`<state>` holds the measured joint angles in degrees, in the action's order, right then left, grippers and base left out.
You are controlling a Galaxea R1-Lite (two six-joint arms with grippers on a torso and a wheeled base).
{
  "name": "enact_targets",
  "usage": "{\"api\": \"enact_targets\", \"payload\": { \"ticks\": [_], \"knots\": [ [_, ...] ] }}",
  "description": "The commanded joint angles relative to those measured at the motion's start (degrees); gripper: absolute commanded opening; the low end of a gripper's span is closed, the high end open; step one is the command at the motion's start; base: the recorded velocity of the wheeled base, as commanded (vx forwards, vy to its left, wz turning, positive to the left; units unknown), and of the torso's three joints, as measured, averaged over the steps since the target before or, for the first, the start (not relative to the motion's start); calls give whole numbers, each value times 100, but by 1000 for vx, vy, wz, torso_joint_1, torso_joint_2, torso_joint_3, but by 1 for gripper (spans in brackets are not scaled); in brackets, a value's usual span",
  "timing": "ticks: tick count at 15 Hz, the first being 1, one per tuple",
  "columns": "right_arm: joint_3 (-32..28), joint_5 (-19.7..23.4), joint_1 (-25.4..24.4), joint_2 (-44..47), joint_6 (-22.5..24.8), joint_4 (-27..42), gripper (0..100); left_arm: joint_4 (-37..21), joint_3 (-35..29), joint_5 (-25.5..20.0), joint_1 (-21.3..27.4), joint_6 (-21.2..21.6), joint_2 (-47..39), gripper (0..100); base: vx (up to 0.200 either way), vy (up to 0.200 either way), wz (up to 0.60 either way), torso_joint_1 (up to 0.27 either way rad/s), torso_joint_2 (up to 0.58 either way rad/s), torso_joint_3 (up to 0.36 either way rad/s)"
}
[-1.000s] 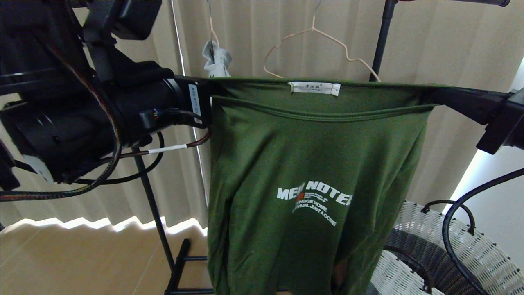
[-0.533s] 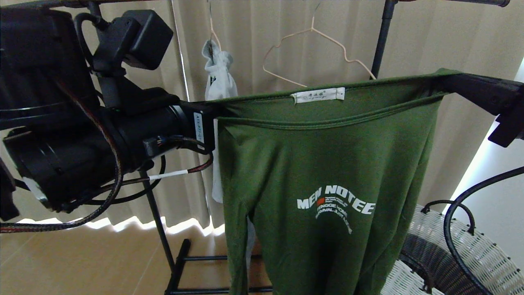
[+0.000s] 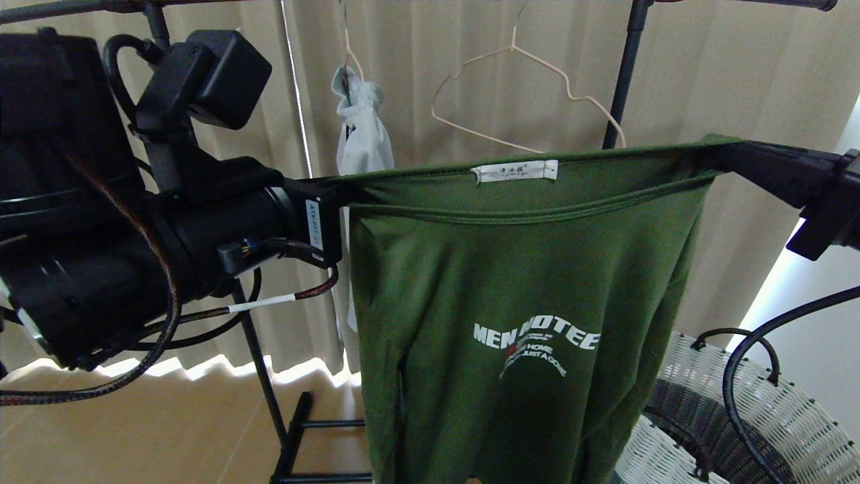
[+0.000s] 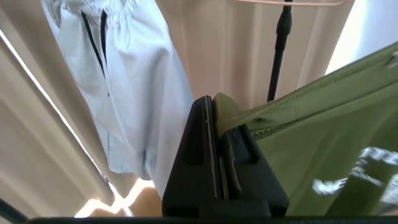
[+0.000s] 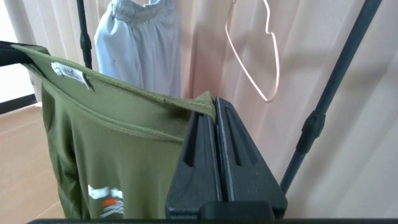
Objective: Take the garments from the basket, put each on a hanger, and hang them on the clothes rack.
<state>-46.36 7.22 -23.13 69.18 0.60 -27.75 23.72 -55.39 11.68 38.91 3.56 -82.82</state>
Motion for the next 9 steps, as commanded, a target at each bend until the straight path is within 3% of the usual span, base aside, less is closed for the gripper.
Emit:
{"api": "enact_targets", "payload": {
  "ticks": [1,2,3,7,9],
  "knots": [
    [13,-1,1,16,2,15,0,1,20,1,-6,4,56,0,0,0,0,0,0,0],
    [22,-10,1,16,2,41,0,1,20,1,-6,4,56,0,0,0,0,0,0,0],
    [22,-10,1,16,2,41,100,1,20,1,-6,4,56,0,0,0,0,0,0,0],
    [154,-19,1,16,2,15,100,1,81,27,-24,4,56,0,0,0,0,0,0,0],
    [215,-1,1,-10,-7,-12,100,-26,117,361,-112,4,56,0,0,0,0,0,0,0]
  ]
}}
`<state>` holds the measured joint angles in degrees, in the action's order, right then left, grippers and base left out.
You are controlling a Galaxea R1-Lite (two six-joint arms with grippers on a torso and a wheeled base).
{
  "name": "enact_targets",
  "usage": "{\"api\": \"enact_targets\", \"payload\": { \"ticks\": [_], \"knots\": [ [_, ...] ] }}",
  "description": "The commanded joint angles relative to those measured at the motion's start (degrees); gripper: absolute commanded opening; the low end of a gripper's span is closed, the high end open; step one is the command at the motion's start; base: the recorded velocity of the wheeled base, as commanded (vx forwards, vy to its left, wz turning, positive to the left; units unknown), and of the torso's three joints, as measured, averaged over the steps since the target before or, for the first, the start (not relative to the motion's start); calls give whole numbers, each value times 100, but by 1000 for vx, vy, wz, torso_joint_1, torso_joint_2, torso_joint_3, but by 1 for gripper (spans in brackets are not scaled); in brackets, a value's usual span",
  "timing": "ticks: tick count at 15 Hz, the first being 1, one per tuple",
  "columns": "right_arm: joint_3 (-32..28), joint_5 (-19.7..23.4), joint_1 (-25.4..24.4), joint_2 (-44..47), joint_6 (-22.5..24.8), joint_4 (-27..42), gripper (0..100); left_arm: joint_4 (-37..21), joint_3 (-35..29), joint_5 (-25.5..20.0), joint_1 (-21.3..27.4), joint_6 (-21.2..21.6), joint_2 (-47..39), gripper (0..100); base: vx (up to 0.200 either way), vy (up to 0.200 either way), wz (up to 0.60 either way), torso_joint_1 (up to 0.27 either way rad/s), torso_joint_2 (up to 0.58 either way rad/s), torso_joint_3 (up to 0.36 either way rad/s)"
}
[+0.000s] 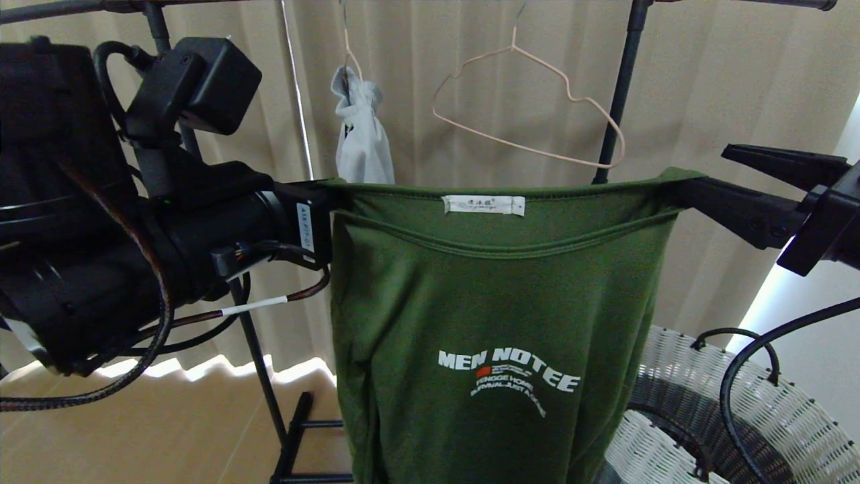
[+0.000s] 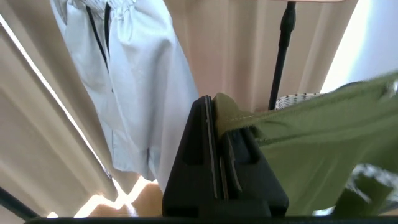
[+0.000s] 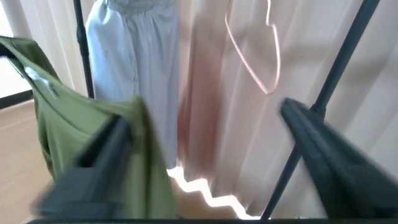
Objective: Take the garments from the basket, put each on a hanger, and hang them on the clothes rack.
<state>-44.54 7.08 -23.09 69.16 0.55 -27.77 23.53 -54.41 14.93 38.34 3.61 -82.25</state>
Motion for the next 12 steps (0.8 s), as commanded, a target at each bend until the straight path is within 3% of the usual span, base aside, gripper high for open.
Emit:
{"api": "enact_targets", "payload": {
  "ticks": [1,7,9,12],
  "knots": [
    [51,12,-3,-34,-2,-9,100,3,44,282,-72,17,-37,0,0,0,0,0,0,0],
    [209,135,-3,-210,-20,-9,100,11,97,467,-441,61,-63,0,0,0,0,0,0,0],
    [227,707,-3,-377,-37,-9,100,11,106,475,-547,61,-46,0,0,0,0,0,0,0],
    [297,751,-3,-403,-37,-9,100,29,62,537,-547,52,-46,0,0,0,0,0,0,0]
  ]
}}
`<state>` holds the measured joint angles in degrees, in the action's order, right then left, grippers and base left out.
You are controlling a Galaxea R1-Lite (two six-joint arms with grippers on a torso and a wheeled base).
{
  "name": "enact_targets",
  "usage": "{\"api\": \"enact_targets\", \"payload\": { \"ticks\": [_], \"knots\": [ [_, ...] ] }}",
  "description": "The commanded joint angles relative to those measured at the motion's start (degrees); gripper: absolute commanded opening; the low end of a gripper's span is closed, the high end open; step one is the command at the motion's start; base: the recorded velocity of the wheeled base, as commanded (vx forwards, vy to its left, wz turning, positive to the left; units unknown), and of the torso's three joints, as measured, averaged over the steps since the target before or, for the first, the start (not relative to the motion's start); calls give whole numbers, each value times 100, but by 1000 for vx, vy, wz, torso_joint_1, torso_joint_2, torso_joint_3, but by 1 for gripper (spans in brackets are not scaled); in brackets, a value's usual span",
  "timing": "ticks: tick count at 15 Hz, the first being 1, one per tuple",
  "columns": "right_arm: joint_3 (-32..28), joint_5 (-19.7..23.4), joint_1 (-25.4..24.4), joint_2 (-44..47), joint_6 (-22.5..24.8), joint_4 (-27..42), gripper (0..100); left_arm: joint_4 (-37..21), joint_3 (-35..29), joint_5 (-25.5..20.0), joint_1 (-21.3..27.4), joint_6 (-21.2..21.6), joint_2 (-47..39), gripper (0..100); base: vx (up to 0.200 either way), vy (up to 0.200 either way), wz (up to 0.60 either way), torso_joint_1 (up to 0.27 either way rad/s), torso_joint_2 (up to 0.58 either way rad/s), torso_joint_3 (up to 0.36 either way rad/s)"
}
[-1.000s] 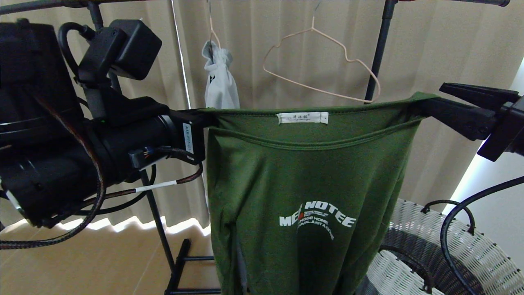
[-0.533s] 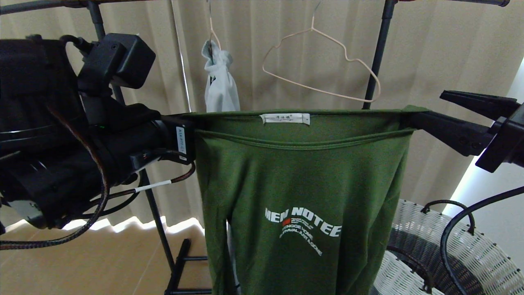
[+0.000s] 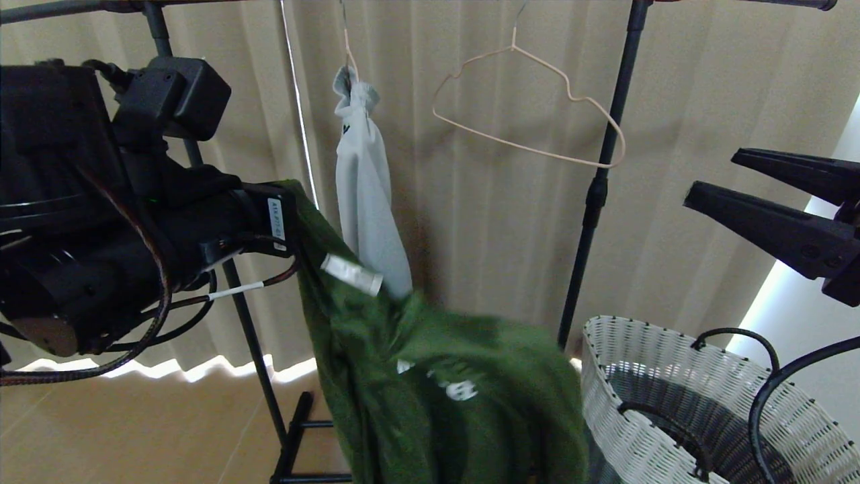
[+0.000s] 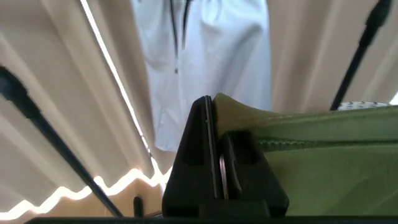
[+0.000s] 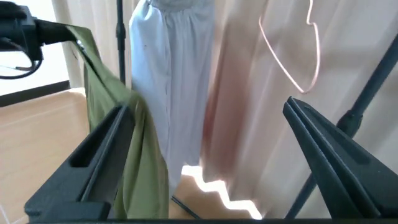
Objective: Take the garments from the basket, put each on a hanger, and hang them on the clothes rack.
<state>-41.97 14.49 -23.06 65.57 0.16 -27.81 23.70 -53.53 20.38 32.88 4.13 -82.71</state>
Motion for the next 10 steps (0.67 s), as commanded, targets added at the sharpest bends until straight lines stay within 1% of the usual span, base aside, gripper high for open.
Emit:
{"api": "enact_targets", "payload": {
  "ticks": [1,3,5,7,9,10],
  "knots": [
    [49,10,-5,-53,2,-5,100,12,-79,-8,-18,0,-8,0,0,0,0,0,0,0],
    [49,-8,4,-97,2,21,100,12,-105,-8,-168,0,1,0,0,0,0,0,0,0],
    [137,-52,39,-89,37,56,100,12,18,-8,-203,0,45,0,0,0,0,0,0,0],
    [348,-175,267,-71,134,82,100,-23,308,-17,-203,26,282,0,0,0,0,0,0,0],
    [532,-535,399,-53,415,241,100,-41,660,-17,-220,263,607,0,0,0,0,0,0,0],
    [576,-957,496,-53,476,575,100,-50,897,-26,-300,466,853,0,0,0,0,0,0,0]
  ]
}}
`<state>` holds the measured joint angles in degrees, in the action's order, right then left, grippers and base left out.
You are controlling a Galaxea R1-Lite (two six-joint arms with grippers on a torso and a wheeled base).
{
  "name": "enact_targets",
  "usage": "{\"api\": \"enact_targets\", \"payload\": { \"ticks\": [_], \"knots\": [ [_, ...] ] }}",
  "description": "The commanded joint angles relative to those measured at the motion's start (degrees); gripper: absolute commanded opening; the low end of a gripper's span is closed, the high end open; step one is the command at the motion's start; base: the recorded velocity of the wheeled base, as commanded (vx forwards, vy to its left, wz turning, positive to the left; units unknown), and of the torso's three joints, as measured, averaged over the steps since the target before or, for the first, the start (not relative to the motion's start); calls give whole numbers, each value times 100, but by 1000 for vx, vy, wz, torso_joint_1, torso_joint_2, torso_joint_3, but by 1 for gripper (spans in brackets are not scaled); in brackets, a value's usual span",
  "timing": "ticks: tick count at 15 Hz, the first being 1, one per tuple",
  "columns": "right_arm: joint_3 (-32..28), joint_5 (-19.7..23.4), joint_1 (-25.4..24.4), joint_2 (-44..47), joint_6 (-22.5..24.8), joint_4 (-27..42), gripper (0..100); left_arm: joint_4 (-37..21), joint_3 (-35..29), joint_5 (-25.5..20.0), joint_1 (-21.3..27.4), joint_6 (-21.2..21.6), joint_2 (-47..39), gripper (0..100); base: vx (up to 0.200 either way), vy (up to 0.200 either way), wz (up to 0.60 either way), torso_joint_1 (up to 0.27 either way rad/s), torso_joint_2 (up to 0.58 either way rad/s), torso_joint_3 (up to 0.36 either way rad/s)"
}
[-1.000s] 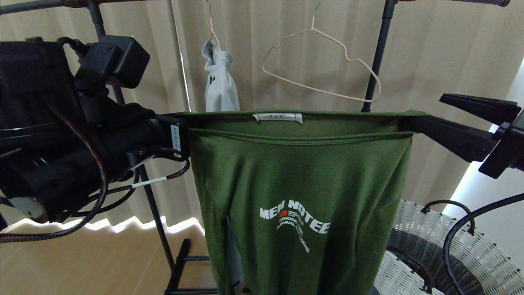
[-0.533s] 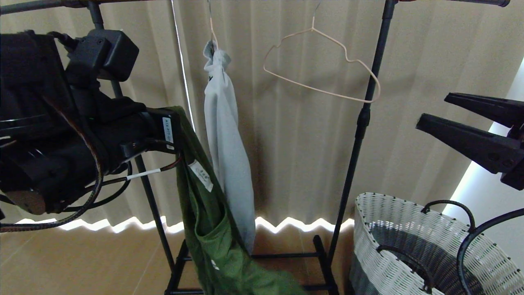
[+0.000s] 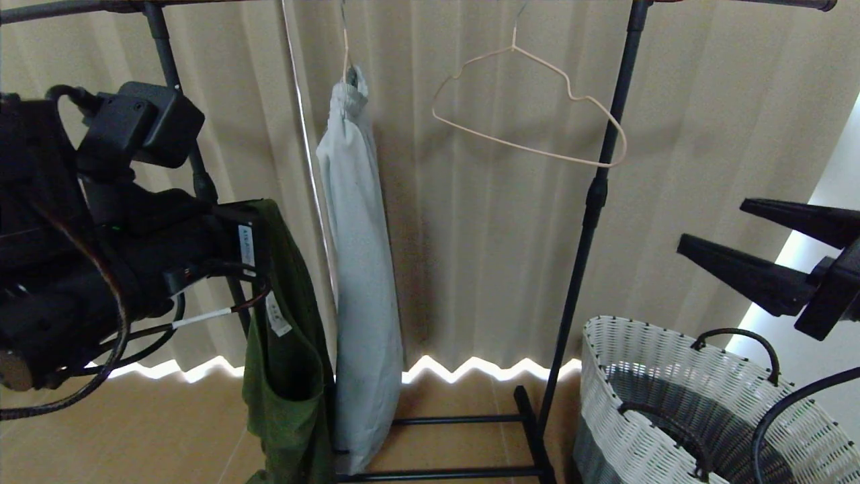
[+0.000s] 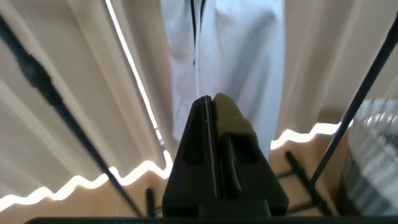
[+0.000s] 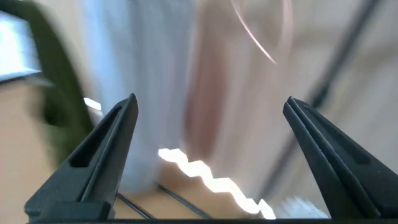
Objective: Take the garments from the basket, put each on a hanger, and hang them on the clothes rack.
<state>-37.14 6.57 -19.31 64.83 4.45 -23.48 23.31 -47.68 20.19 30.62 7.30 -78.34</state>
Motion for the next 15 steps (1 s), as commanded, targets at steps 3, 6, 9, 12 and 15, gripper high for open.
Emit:
{"api": "enact_targets", "payload": {
  "ticks": [3,6,9,12,15],
  "knots": [
    [146,-1114,217,-199,232,1170,100,7,821,-15,-179,421,829,0,0,0,0,0,0,0],
    [489,-1202,226,-471,249,1117,100,7,918,-6,-399,421,917,0,0,0,0,0,0,0],
    [867,-1413,367,-542,750,792,100,-2,971,-32,-584,412,1154,0,0,0,0,0,0,0],
    [1482,-1378,393,-533,750,-324,100,-2,971,-32,-584,509,1321,0,0,0,0,0,0,0],
    [2141,-1378,393,-559,742,-1203,100,-11,988,-50,-575,579,1453,0,0,0,0,0,0,0]
  ]
}}
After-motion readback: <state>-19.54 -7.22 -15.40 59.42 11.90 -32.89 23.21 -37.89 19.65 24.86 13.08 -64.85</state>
